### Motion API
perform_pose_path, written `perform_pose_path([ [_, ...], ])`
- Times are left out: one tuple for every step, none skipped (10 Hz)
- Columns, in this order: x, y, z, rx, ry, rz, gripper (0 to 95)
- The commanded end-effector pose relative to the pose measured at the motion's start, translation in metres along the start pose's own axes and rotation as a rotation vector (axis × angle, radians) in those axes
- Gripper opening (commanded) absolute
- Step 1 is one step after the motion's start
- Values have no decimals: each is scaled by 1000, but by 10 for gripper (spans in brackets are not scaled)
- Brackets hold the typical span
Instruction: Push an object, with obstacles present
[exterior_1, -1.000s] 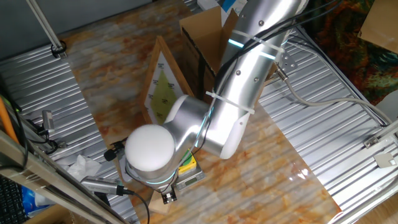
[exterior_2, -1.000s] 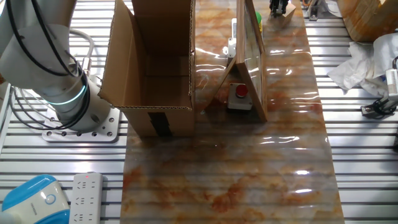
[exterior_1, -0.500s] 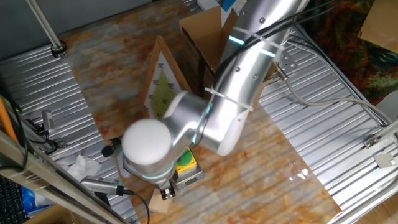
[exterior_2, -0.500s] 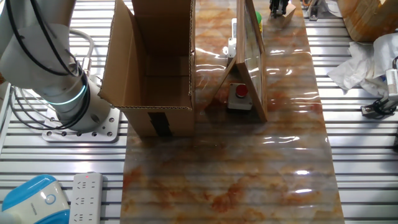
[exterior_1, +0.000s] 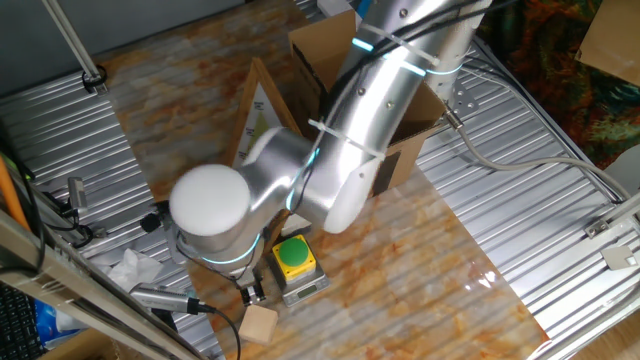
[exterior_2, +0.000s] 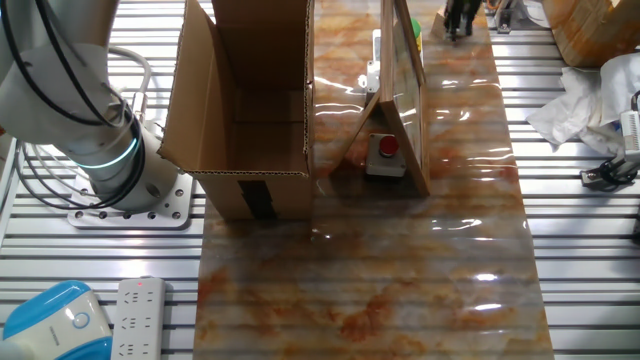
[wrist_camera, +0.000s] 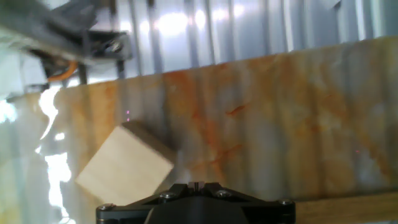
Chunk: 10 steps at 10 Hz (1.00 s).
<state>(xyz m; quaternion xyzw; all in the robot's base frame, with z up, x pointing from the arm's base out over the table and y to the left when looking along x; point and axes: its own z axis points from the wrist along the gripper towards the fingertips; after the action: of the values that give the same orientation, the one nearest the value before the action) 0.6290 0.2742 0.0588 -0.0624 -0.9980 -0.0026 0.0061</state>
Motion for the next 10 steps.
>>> perform_pose_path([
  [-7, 0, -4, -5, 9, 4, 0],
  [-9, 0, -5, -7, 10, 1, 0],
  [-10, -1, -5, -7, 12, -1, 0],
  [-13, -2, -4, -7, 12, -5, 0],
  [-17, -3, -3, -10, 13, -5, 0],
  [-20, -3, -4, -4, 12, -10, 0],
  [-24, -5, -5, -11, 13, -10, 0],
  [-29, -2, -5, -11, 13, -7, 0],
  [-32, 0, -5, -10, 13, -3, 0],
  [-36, 2, -6, -11, 14, 1, 0],
])
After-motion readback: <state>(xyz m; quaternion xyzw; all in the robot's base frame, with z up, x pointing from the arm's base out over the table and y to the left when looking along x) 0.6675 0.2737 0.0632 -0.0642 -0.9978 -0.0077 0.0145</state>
